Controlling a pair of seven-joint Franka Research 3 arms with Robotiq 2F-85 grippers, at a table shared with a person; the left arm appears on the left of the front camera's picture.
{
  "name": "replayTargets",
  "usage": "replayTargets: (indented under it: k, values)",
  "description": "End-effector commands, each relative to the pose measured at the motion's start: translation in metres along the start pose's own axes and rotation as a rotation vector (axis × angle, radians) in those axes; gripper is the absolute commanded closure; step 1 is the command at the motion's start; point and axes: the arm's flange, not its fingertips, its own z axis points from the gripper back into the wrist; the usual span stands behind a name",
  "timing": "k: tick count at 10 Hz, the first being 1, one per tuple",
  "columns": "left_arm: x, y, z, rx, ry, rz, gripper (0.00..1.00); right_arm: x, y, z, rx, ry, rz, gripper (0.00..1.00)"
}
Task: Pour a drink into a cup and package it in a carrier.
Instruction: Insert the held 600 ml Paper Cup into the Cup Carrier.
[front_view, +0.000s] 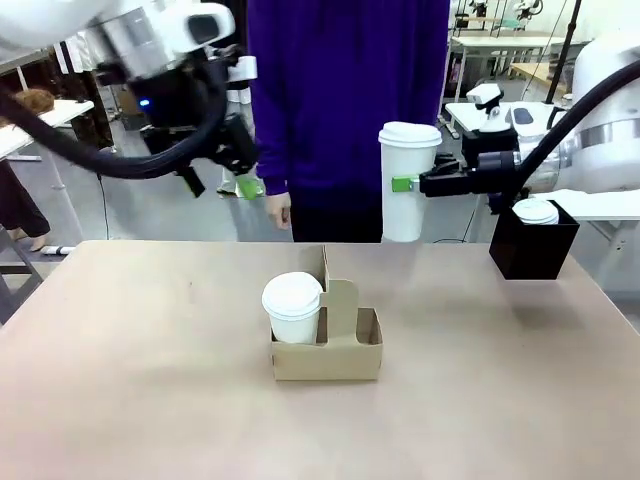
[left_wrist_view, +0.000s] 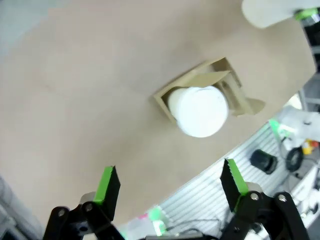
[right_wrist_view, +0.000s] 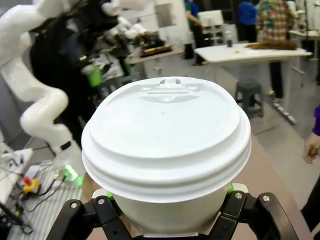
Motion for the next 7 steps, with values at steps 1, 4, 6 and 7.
replayTargets:
  k: [1, 4, 6, 7]
  values:
    - [-0.013, 0.026, -0.014, -0.023, -0.050, -0.094, 0.00, -0.014, -0.002, 0.005, 0.089, -0.008, 0.019, 0.20]
    - [0.003, 0.050, -0.040, 0.065, -0.040, -0.079, 0.00, -0.018, 0.000, -0.003, 0.078, -0.003, -0.004, 0.20]
    - [-0.010, 0.048, -0.020, 0.008, -0.037, -0.121, 0.00, -0.018, 0.000, -0.003, 0.078, -0.003, -0.004, 0.20]
    - [-0.010, 0.048, -0.020, 0.008, -0.037, -0.121, 0.00, -0.018, 0.000, -0.003, 0.078, -0.003, -0.004, 0.20]
